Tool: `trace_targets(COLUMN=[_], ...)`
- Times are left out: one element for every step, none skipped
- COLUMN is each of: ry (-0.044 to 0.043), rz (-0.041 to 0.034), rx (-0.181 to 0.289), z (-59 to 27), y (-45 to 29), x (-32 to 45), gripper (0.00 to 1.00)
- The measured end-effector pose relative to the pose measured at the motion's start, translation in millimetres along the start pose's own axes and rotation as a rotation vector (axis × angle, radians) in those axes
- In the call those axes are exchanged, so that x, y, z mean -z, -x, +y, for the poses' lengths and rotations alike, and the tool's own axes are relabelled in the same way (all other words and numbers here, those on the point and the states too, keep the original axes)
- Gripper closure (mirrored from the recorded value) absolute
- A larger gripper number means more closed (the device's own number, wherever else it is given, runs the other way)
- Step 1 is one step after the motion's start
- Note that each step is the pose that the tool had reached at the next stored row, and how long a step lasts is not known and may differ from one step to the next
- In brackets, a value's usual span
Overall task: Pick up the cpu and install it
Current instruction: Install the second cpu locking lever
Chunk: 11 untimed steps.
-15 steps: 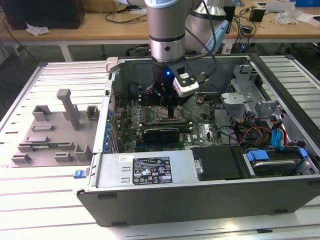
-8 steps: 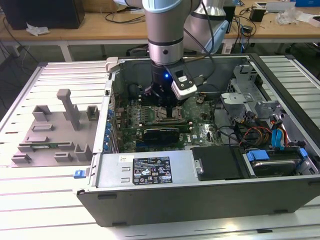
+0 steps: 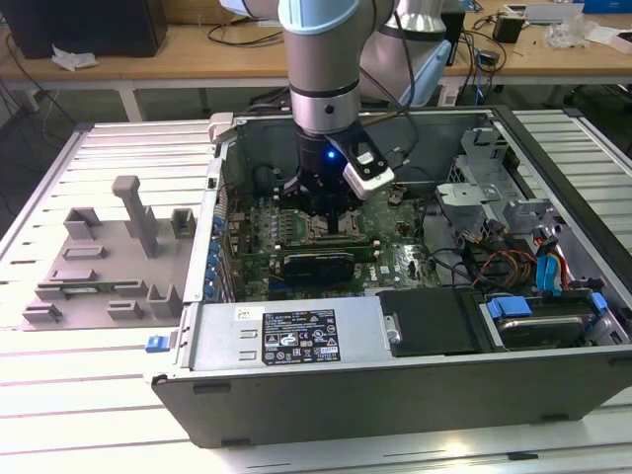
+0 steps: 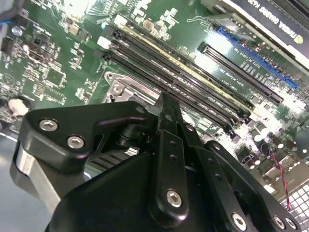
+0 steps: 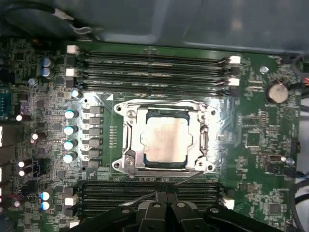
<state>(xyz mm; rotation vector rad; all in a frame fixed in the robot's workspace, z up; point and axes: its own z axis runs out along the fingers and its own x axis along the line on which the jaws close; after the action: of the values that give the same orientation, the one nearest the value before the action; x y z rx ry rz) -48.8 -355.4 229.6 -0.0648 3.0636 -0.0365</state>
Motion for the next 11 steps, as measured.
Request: trace_targets(ry=[0.0, 0.0, 0.0002, 0.0002, 0.0002, 0.0004, 0.0006, 0.0003, 0.0002, 0.0, -0.0001], rz=[0.0, 0.0, -0.0001, -0.0001, -0.0002, -0.0002, -0.0004, -0.0002, -0.0001, 0.0, 0.0001], rx=[0.002, 0.002, 0.002, 0.002, 0.002, 0.002, 0.002, 0.002, 0.002, 0.002, 0.002], z=[0.0, 0.0, 0.1, 0.0, 0.1, 0.1, 0.1, 0.1, 0.1, 0.1, 0.1], y=[-0.3, -0.3, -0.3, -0.3, -0.3, -0.3, -0.4, -0.5, -1.1, -1.1, -1.1], x=[0.0, -0.1, -0.1, -0.1, -0.2, -0.5, -0.9, -1.4, -2.5, -2.6, -2.6], gripper=[0.89, 0.89, 0.89, 0.89, 0.89, 0.89, 0.89, 0.89, 0.89, 0.89, 0.89])
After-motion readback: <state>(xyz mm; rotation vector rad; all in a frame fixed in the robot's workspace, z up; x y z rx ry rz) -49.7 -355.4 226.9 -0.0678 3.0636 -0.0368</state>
